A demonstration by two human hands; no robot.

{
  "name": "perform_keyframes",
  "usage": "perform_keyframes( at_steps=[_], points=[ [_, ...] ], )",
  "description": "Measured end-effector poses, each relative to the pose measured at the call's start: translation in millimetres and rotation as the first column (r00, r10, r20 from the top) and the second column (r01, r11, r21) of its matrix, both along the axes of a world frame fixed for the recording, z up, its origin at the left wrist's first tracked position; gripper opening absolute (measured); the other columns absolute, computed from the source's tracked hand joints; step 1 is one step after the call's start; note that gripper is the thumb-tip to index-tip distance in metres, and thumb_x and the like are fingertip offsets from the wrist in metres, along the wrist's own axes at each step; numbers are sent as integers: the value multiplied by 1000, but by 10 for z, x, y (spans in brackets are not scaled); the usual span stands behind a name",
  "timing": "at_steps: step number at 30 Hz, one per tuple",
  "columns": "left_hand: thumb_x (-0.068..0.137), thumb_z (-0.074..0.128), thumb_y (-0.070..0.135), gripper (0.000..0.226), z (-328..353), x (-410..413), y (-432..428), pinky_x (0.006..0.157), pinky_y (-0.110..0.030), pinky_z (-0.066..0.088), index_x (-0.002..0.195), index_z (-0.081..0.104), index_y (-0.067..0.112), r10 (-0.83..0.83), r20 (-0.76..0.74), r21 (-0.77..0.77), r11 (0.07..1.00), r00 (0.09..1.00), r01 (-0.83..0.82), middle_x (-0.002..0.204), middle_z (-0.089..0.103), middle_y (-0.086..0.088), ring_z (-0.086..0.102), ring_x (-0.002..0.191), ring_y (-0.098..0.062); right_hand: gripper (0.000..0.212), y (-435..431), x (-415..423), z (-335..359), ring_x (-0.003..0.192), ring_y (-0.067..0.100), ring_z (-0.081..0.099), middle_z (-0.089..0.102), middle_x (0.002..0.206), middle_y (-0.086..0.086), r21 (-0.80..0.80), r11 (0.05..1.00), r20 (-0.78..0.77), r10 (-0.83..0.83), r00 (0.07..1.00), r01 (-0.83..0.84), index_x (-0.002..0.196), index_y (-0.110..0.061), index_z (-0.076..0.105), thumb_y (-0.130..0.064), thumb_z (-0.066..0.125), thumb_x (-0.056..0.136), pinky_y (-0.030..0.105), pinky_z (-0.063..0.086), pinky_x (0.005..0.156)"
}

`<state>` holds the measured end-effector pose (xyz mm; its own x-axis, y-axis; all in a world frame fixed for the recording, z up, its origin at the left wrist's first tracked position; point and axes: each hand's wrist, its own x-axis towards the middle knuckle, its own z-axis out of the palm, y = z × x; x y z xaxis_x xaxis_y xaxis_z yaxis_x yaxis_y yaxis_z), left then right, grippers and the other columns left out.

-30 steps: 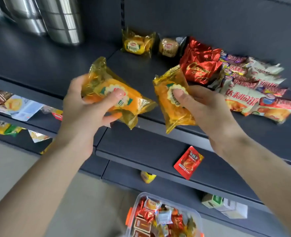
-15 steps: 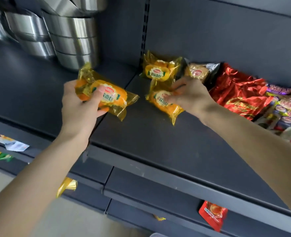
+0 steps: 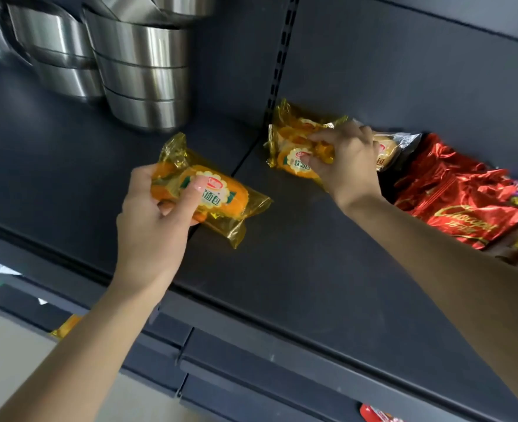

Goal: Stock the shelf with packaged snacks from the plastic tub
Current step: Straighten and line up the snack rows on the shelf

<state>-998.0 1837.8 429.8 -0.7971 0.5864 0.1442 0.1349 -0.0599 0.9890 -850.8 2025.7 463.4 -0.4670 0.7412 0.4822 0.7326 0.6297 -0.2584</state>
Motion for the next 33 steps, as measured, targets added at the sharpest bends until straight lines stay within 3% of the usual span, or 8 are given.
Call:
perform_keyframes(
  at_steps=[9, 14, 16, 18, 21, 24, 29, 33],
  points=[
    [67, 70, 37, 33, 71, 13, -26, 65, -18, 55, 96, 55, 28, -71, 88, 77, 995, 994, 64, 95, 70, 3, 70, 89, -9, 35, 93, -38, -90, 111, 29, 46, 57, 110, 6, 40, 997, -119, 65, 991, -60, 115, -18, 68, -30, 71, 83, 34, 30, 101],
    [62, 73, 34, 39, 129, 36, -31, 74, -20, 57, 97, 59, 24, -119, 122, 85, 990, 985, 109, 90, 72, 2, 71, 87, -8, 32, -2, 42, 0, 107, 23, 45, 57, 110, 0, 44, 999, -239, 26, 971, -16, 116, -21, 67, -35, 65, 88, 27, 29, 93],
    [61, 74, 32, 41, 160, 47, 0, 71, -18, 56, 99, 60, 23, -150, 172, 91, 987, 973, 136, 93, 72, 1, 71, 88, -8, 20, -169, 106, 102, 102, 14, 50, 57, 101, -6, -71, 997, -461, -33, 887, 1, 106, -23, 68, -33, 58, 92, 21, 36, 88],
    [58, 75, 29, 48, 181, 57, 82, 68, -17, 56, 103, 60, 18, -204, 251, 99, 978, 946, 185, 99, 72, -2, 71, 91, -9, 11, -442, 140, 139, 87, -3, 56, 62, 87, -14, -300, 943, -647, -91, 757, -143, 93, -25, 65, -31, 57, 94, 10, 41, 75],
    [56, 78, 28, 60, 207, 104, 298, 73, -21, 57, 110, 59, 10, -285, 304, 68, 958, 909, 277, 103, 71, -5, 70, 93, -11, 21, -790, 167, -21, 82, -8, 59, 65, 90, -15, -514, 792, -667, -128, 734, -329, 102, -24, 62, -38, 64, 86, 9, 46, 71],
    [72, 79, 22, 44, 181, 131, 556, 81, -26, 57, 110, 59, 11, -312, 218, -6, 947, 925, 321, 105, 69, -4, 69, 98, -13, 40, -785, 183, -184, 86, 2, 64, 67, 93, -10, -577, 766, -584, -146, 798, -282, 110, -21, 58, -31, 76, 76, 21, 53, 77],
    [77, 76, 39, 31, 87, 79, 840, 75, -14, 47, 99, 70, 17, -302, -259, -270, 935, 917, 231, 100, 69, 5, 62, 93, -6, 42, -463, 275, -217, 72, 2, 63, 65, 75, -9, -533, 833, -616, -259, 744, -151, 107, -19, 59, -16, 83, 72, 28, 55, 76],
    [78, 76, 38, 28, 63, 94, 961, 66, -12, 46, 95, 72, 15, -258, -311, -301, 940, 915, 162, 89, 69, 6, 60, 77, -1, 41, -377, 252, -283, 73, 6, 63, 64, 76, -7, -470, 876, -617, -241, 749, -106, 103, -22, 56, -16, 82, 72, 22, 52, 71]
  ],
)
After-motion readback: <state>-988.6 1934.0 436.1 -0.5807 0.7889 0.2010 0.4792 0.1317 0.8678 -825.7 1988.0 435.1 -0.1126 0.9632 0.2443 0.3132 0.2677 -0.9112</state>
